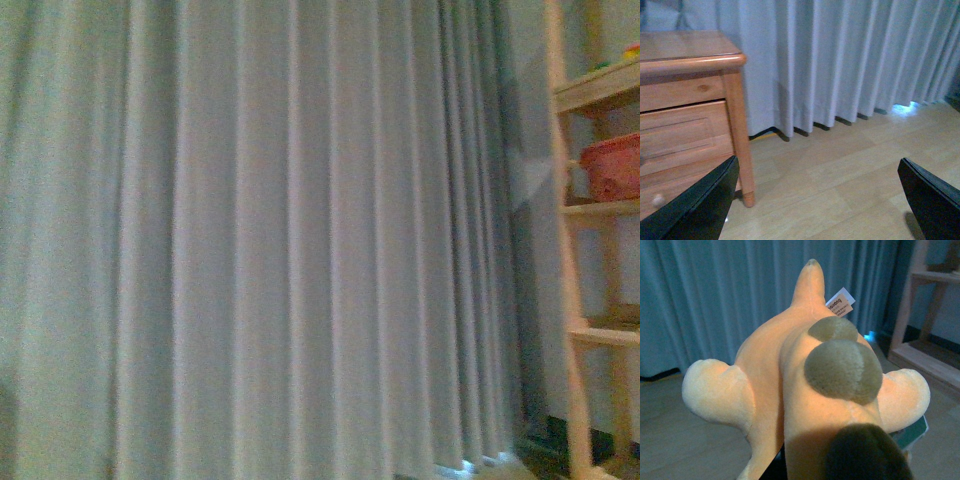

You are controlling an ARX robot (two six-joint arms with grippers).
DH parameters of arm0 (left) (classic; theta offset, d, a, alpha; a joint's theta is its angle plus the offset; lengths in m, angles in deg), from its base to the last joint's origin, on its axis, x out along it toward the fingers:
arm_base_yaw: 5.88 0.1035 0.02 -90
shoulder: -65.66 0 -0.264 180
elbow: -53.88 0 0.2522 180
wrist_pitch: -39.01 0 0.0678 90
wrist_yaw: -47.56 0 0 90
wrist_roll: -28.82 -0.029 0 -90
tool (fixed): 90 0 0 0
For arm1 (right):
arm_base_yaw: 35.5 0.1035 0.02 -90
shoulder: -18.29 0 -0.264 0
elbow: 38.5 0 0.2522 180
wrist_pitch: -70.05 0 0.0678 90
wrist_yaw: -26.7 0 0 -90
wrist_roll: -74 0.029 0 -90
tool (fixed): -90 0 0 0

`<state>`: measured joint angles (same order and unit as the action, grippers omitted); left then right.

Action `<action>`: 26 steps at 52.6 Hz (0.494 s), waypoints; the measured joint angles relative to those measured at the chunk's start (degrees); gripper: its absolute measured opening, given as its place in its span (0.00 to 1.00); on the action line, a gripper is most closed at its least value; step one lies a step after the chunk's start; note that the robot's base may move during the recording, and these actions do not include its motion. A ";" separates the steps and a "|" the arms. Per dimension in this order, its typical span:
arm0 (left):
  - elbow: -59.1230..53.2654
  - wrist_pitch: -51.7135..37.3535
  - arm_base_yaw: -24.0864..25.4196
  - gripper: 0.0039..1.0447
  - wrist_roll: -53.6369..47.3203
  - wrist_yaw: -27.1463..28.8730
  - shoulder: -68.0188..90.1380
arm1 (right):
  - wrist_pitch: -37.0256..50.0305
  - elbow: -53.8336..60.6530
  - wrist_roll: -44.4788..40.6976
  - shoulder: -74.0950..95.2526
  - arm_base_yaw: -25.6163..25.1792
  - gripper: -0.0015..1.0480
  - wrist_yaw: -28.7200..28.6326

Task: Put away toys

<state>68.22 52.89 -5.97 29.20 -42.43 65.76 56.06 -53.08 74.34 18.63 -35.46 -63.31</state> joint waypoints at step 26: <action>0.00 0.00 0.00 0.94 0.00 0.00 0.00 | 0.00 0.00 0.00 0.00 0.02 0.07 0.07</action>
<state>68.22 52.89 -5.97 29.20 -42.43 65.76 56.06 -53.08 74.34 18.63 -35.44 -63.24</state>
